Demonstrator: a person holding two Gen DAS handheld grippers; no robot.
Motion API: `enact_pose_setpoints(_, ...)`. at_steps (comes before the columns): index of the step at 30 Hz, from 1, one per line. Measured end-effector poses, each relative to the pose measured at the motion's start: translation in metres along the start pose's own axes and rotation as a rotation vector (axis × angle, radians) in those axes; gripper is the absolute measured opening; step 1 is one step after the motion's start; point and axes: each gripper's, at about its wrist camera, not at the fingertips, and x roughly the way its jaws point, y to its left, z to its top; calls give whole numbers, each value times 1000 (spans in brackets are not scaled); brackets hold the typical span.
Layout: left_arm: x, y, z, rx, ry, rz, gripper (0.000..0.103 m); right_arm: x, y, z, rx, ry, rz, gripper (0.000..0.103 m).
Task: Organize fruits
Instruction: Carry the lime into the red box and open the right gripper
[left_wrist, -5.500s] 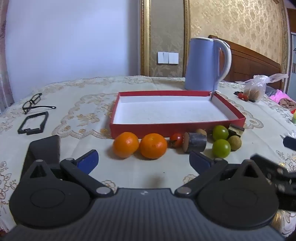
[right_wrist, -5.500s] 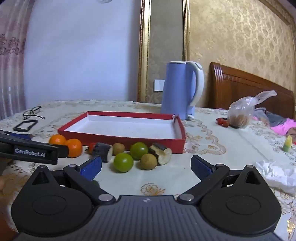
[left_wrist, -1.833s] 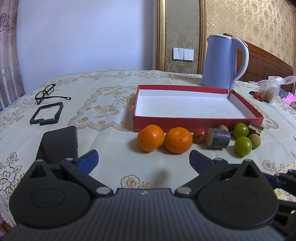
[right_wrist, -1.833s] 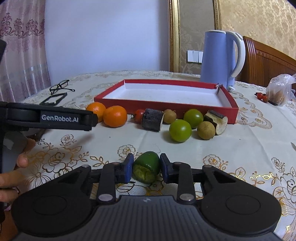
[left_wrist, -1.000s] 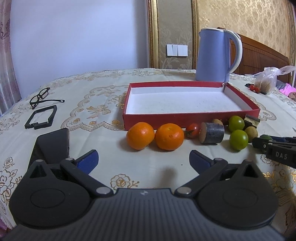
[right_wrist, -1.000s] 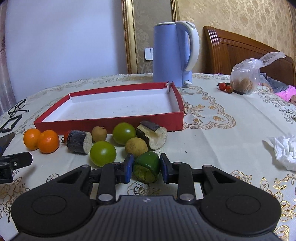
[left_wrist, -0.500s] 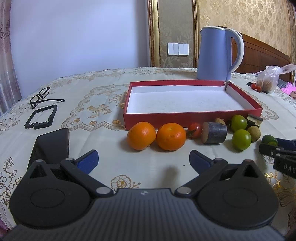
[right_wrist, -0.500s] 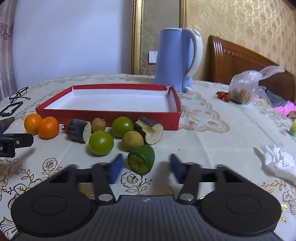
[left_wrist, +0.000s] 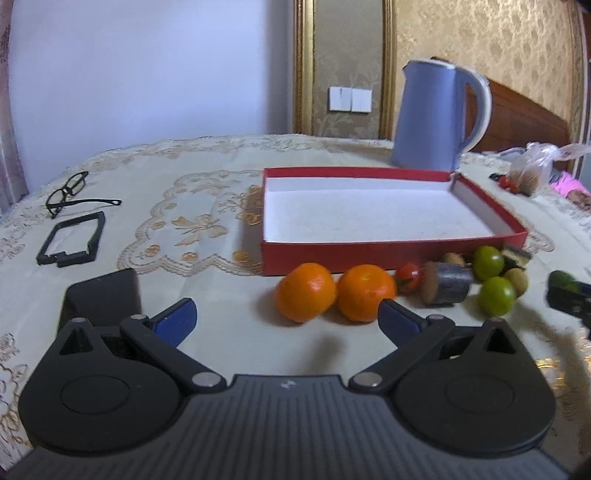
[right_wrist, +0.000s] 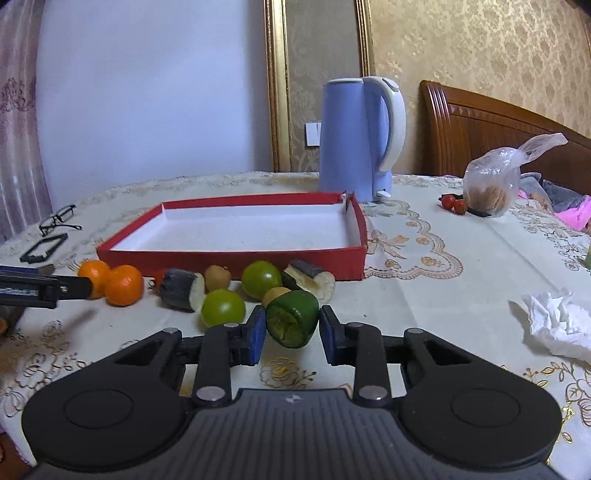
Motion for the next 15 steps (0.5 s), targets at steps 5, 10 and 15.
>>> enact_pose_setpoints(5,0,9,1,17,-14,72,101,-3,2,0,-1,-5,26,30)
enact_pose_setpoints(10,2,11,5,30,-7,66,93,1,6,9,-19,-15,53,30)
enact_pose_setpoints(15,4,5,3,58,-11,44,93,13,8,33,-58,-48,44,30)
